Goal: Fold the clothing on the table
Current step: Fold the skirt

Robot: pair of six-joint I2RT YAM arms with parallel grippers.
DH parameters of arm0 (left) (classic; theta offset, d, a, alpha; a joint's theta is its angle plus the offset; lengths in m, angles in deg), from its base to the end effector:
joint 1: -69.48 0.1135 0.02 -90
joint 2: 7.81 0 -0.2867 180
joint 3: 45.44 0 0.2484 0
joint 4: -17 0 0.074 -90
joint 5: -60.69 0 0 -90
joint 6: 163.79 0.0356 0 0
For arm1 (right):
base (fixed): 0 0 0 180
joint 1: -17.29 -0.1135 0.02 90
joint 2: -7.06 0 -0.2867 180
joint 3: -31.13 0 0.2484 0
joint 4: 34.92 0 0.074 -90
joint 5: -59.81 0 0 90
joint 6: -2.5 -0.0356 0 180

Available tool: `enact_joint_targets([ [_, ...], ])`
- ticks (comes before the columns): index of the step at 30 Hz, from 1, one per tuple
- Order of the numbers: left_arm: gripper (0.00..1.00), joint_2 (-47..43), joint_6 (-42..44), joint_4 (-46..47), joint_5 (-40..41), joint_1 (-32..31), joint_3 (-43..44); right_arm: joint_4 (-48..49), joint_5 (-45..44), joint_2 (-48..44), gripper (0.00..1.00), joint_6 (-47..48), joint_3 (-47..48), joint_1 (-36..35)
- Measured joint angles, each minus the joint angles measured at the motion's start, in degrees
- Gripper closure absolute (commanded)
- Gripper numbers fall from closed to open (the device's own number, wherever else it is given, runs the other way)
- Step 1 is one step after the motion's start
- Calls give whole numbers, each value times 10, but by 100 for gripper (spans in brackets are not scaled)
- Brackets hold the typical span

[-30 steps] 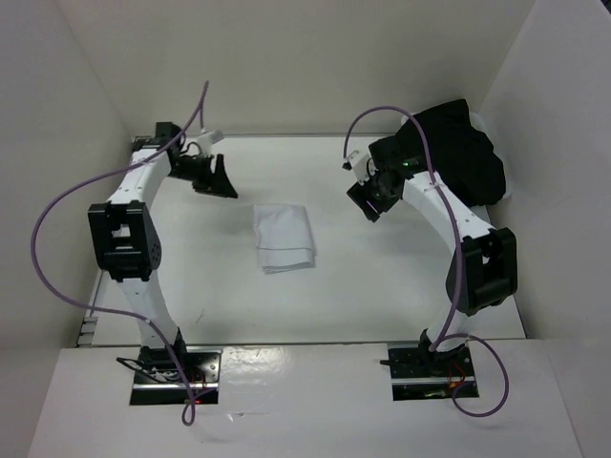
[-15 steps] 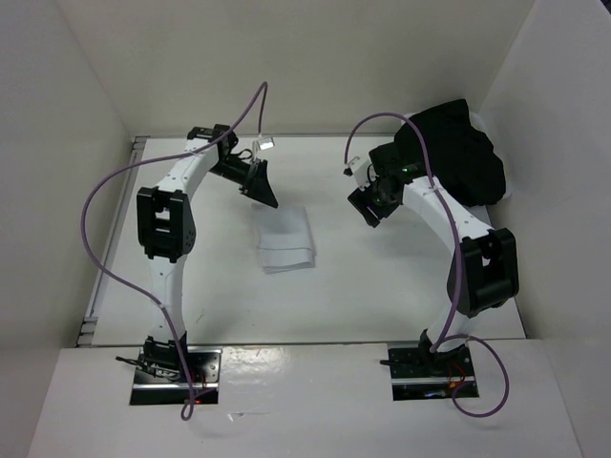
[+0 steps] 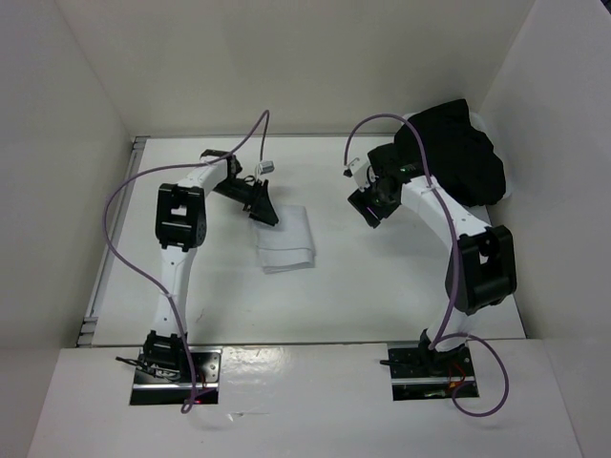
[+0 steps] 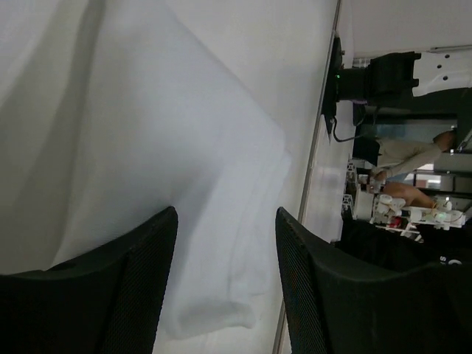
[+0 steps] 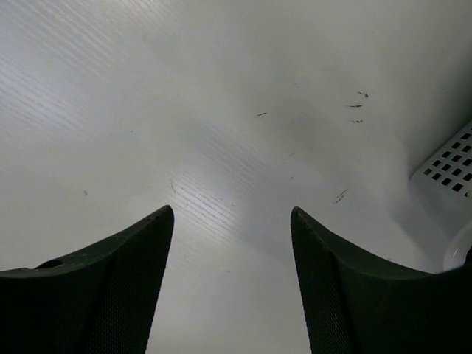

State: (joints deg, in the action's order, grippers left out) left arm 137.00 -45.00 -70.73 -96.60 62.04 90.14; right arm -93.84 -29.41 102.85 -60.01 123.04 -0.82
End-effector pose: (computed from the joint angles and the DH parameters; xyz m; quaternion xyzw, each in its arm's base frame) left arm 0.4805 -0.0959 0.1518 0.2264 0.8002 -0.5528 0.0528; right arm 0.3295 0.1083 0.2845 -0.3781 0.8954 -0.0126 0.2349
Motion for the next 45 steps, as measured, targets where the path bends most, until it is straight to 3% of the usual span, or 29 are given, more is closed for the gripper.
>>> enact_joint_targets([
  [6, 37, 75, -3, -30, -54, 24, 18, 0, -7, 7, 30, 0, 0, 0],
  [11, 38, 87, -4, -43, -82, 39, 19, 0, -9, 20, 30, 0, 1, 0],
  [15, 38, 68, -6, -37, -61, 40, 19, -1, -9, 26, 30, 0, 2, 0],
  [21, 25, -90, -36, -12, 12, 45, 77, -1, -3, 26, 29, 0, 6, 0],
  [22, 22, -122, -43, -6, 22, 47, 99, -1, -2, 26, 29, -2, 6, 0],
  [24, 4, -202, -56, 12, 46, 55, 139, 1, -2, 25, 27, -5, 6, 0],
  [26, 1, -287, -72, 36, 74, 71, 139, 9, -6, 21, 26, -11, 0, 3],
  [28, 1, -370, -95, 81, 94, 101, 70, 26, -3, 5, 23, -19, -18, 15],
  [31, 1, -482, -133, 168, 135, 183, -124, 49, 16, -35, 18, -42, -52, 70],
  [35, 1, -522, -183, 283, 247, 279, -378, 104, 74, -110, 14, -86, -103, 242],
  [38, 1, -529, -206, 332, 349, 306, -528, 147, 89, -166, 8, -114, -157, 364],
  [41, 1, -557, -218, 352, 405, 317, -593, 159, 105, -204, 4, -128, -206, 413],
  [45, 0, -599, -229, 414, 433, 352, -595, 167, 127, -211, 1, -127, -240, 443],
])
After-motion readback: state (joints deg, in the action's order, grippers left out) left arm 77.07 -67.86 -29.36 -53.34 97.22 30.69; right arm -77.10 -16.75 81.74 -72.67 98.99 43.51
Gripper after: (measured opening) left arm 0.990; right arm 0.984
